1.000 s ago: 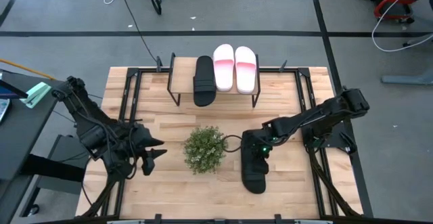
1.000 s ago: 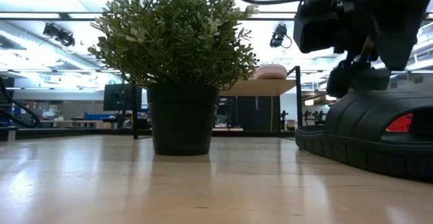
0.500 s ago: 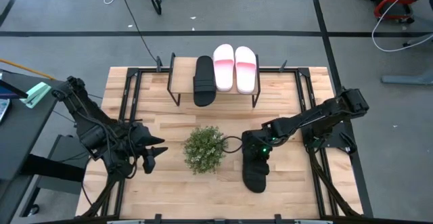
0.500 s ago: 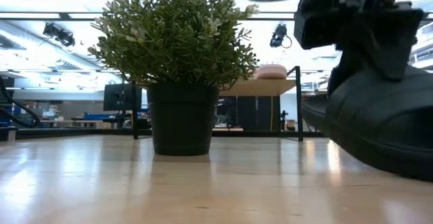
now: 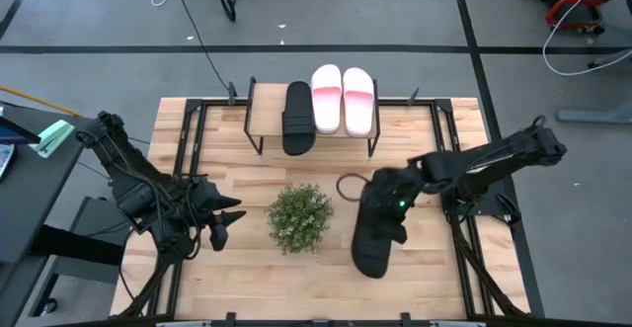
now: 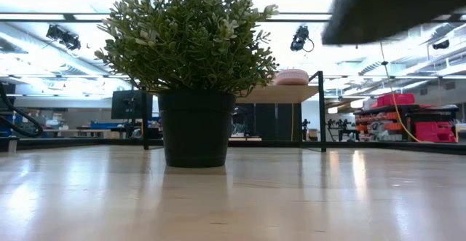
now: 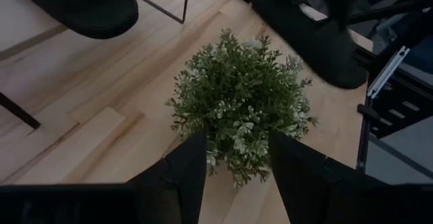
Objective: Pick and place slides into the shelf
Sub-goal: Put the black slipper on the shelf
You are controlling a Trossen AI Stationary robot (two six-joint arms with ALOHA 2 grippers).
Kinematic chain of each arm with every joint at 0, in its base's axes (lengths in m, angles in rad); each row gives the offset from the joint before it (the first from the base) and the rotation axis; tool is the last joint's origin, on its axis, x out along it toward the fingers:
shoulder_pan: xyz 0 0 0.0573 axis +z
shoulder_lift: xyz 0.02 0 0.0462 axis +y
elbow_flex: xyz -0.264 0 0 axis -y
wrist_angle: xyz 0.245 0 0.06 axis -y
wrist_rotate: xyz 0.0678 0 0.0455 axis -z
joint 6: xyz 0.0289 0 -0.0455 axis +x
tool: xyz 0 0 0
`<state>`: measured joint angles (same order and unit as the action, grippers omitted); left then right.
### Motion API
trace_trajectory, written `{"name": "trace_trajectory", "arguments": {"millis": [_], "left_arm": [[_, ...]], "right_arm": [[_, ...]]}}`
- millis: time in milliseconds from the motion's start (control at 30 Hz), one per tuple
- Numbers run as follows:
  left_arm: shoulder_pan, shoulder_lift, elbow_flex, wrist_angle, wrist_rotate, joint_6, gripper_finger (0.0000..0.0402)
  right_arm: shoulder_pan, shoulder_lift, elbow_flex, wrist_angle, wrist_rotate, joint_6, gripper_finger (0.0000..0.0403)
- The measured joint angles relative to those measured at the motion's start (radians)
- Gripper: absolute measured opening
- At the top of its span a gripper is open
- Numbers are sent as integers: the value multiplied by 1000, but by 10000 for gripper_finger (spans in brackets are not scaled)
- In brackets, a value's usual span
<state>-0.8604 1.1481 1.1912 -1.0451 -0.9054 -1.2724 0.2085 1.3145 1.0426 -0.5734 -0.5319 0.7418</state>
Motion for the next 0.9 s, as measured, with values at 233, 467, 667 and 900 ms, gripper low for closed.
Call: {"name": "trace_trajectory", "arguments": {"millis": [233, 467, 667, 900], "left_arm": [[0, 0, 0, 0, -21, 0, 163], [0, 4, 0, 0, -23, 0, 162], [0, 4, 0, 0, -26, -6, 161], [0, 4, 0, -6, -33, 1, 162]], "right_arm": [[-101, 25, 283, -32, -2, -73, 11], [-327, 140, 557, -60, -103, -195, 11], [-495, 292, 763, -72, -247, -258, 11], [-597, 491, 978, -85, -461, -271, 11]]}}
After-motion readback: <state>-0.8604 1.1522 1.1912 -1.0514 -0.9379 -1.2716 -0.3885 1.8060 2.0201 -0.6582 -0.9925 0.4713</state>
